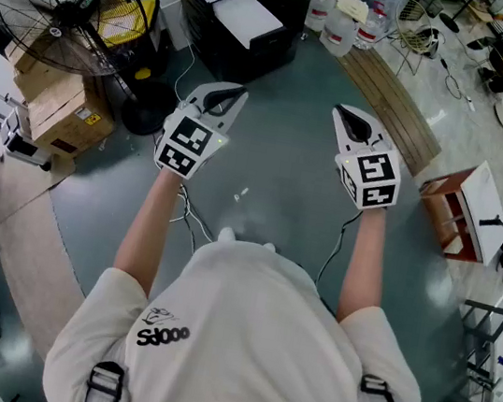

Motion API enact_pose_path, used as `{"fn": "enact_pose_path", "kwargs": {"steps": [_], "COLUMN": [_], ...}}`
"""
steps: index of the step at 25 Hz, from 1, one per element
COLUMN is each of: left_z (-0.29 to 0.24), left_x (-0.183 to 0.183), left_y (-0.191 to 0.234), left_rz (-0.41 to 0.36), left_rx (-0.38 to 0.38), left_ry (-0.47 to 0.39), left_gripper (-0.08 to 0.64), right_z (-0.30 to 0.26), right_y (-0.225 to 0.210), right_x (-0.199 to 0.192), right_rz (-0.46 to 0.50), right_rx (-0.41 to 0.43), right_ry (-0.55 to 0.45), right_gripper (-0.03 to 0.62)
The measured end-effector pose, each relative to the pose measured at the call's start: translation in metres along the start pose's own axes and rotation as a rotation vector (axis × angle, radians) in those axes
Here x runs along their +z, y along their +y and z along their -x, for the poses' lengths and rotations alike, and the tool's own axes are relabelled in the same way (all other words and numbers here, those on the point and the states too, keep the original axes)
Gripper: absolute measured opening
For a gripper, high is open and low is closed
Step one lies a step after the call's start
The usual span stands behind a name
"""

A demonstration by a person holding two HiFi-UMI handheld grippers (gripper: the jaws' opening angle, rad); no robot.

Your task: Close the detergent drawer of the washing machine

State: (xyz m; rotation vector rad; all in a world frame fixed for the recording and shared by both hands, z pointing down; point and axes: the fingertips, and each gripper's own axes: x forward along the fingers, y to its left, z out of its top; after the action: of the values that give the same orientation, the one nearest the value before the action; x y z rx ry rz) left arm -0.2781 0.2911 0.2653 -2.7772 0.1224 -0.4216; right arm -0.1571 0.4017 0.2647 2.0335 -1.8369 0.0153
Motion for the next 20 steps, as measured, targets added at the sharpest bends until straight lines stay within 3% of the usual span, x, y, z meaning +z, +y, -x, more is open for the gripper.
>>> {"fn": "enact_pose_path", "kwargs": {"steps": [10,16,20], "left_z": [-0.020,-0.027,-0.040], "left_x": [0.006,-0.003,-0.001], "left_y": [-0.035,-0.056,-0.053], "left_rz": [0.007,0.024,0.029], "left_rx": [0.020,0.045,0.051], "left_ry": [0.034,0.060,0.072], "left_gripper": [0.017,0.018,0.017], "right_z": [0.023,0.031,0.026], "right_y": [-0.019,-0.029,-0.038], "right_x": [-0.019,-0.030,-0.035], "right_rz": [0.019,-0.060,-0.029], "right_rx": [0.061,0.133,0.152], "right_ry": [-0.031,-0.078,-0.066], "right_gripper": [0.000,0.000,0.000]}}
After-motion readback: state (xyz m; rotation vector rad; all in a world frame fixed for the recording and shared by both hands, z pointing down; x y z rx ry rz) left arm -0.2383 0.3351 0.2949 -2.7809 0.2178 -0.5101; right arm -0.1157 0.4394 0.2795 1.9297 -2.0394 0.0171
